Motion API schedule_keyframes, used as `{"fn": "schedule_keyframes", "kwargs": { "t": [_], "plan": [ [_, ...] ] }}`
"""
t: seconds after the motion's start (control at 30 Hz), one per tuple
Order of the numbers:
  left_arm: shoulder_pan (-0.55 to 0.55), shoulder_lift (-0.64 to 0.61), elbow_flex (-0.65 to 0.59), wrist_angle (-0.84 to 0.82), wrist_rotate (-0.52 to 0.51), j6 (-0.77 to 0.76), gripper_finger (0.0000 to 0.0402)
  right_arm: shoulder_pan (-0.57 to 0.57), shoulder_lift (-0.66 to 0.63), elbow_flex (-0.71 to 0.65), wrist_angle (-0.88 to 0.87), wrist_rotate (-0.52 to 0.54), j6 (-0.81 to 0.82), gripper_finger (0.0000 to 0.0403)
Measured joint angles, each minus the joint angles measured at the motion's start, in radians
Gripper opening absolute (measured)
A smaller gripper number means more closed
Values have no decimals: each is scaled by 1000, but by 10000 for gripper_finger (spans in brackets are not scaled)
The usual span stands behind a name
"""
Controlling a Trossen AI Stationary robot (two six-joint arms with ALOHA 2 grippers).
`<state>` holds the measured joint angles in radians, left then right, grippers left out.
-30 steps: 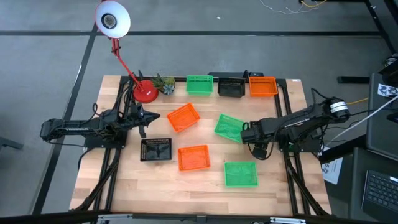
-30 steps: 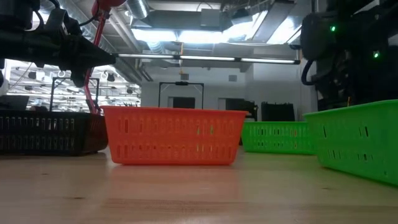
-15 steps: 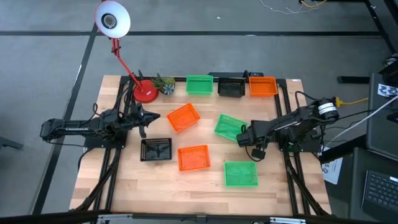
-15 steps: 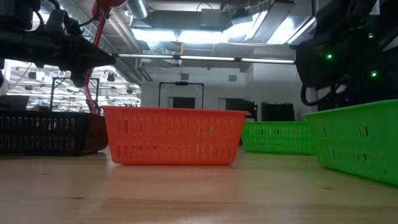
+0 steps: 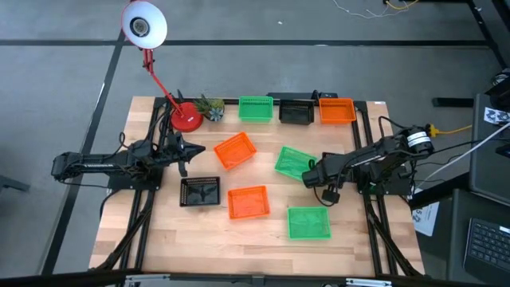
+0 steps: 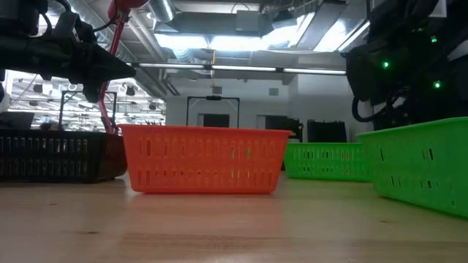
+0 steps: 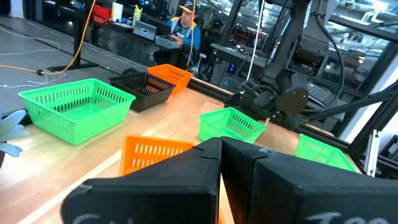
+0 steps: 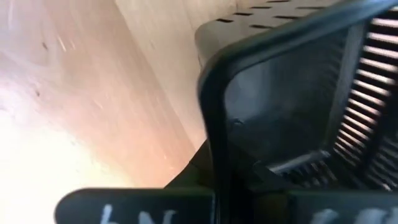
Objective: Stack baskets by color
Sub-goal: Stack the middle right black bin on top of the top black bin
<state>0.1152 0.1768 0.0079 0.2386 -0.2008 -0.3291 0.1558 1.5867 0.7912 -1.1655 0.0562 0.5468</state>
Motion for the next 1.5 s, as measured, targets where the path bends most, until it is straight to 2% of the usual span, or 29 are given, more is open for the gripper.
{"fn": "schedule_keyframes", "kwargs": {
  "t": [0.3,0.4,0.53,0.7,0.83,1.0,1.17,1.33,1.5],
  "plan": [
    [0,0,0,-6,0,0,0,0,1,239,-304,94,16,0],
    [0,0,0,-6,0,0,0,0,1,331,-381,201,15,0],
    [0,0,0,-6,0,0,0,-11,0,441,-379,356,-12,0],
    [0,0,0,-6,0,0,0,-64,0,530,-263,477,-135,0],
    [0,0,0,-6,0,0,0,-140,0,553,-45,529,-327,0],
    [0,0,0,-6,0,0,0,-257,12,545,236,525,-624,0],
    [0,0,0,-6,0,0,0,-397,70,544,361,509,-865,0],
    [0,0,0,-6,0,16,0,-538,152,543,405,438,-961,0],
    [0,0,0,-6,0,25,0,-614,199,542,415,405,-996,0]
  ]
}}
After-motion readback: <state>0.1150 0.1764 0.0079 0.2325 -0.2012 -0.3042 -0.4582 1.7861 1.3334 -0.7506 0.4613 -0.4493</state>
